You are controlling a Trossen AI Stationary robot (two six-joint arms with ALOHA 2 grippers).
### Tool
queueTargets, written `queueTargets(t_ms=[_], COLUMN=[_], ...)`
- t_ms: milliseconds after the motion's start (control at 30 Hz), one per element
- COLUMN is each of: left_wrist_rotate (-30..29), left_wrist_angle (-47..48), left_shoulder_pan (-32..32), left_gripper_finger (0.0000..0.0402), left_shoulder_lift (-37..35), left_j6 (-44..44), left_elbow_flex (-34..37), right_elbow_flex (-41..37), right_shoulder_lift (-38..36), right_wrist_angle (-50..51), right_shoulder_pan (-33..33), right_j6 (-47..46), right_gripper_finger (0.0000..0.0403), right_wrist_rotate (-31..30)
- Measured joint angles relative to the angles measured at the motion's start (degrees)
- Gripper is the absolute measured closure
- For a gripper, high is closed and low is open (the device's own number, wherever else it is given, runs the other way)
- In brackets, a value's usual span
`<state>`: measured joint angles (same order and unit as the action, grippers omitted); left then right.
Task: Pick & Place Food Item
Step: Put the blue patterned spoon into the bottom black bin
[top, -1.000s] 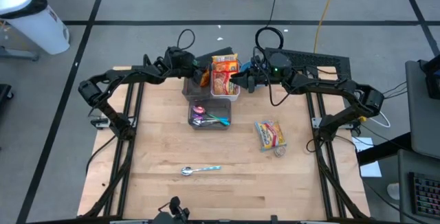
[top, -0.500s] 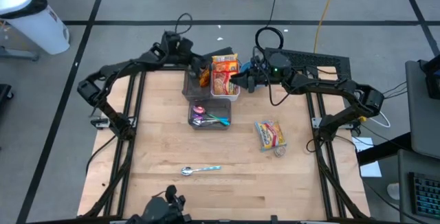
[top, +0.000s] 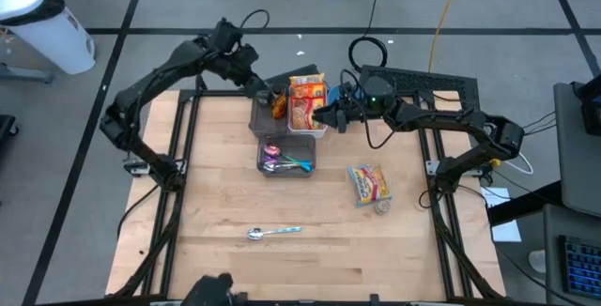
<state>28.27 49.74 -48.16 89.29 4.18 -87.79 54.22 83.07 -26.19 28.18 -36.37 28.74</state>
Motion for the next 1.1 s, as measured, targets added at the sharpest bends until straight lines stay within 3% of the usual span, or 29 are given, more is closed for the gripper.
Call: queueTargets(t_ms=[233, 400, 600, 833, 1100], left_wrist_rotate=[1.1, -3.5, -14.2, -27.7, -38.6], left_wrist_angle=[4.3, 4.9, 4.9, 3.4, -3.6], left_shoulder_pan=[6.3, 13.8, 27.5, 46.0, 61.1], left_gripper_finger=[0.024, 0.024, 0.024, 0.024, 0.024], left_shoulder_lift=[-8.6, -14.9, -19.9, -19.9, -12.1], left_j6=[-4.0, -12.0, -24.9, -38.4, -46.4], left_elbow_flex=[0.7, 0.7, 0.7, 0.7, 0.7], right_elbow_flex=[0.0, 0.0, 0.0, 0.0, -1.4], right_shoulder_lift=[0.0, 0.0, 0.0, 0.0, 0.0], right_wrist_angle=[2.4, 5.4, 8.5, 9.5, 8.7], right_shoulder_pan=[-2.1, -4.9, -9.1, -13.9, -19.5], right_j6=[2.8, 5.3, 8.2, 11.1, 13.6], right_gripper_finger=[0.0196, 0.0196, 0.0197, 0.0197, 0.0197], right_wrist_rotate=[0.0, 0.0, 0.0, 0.0, -0.1])
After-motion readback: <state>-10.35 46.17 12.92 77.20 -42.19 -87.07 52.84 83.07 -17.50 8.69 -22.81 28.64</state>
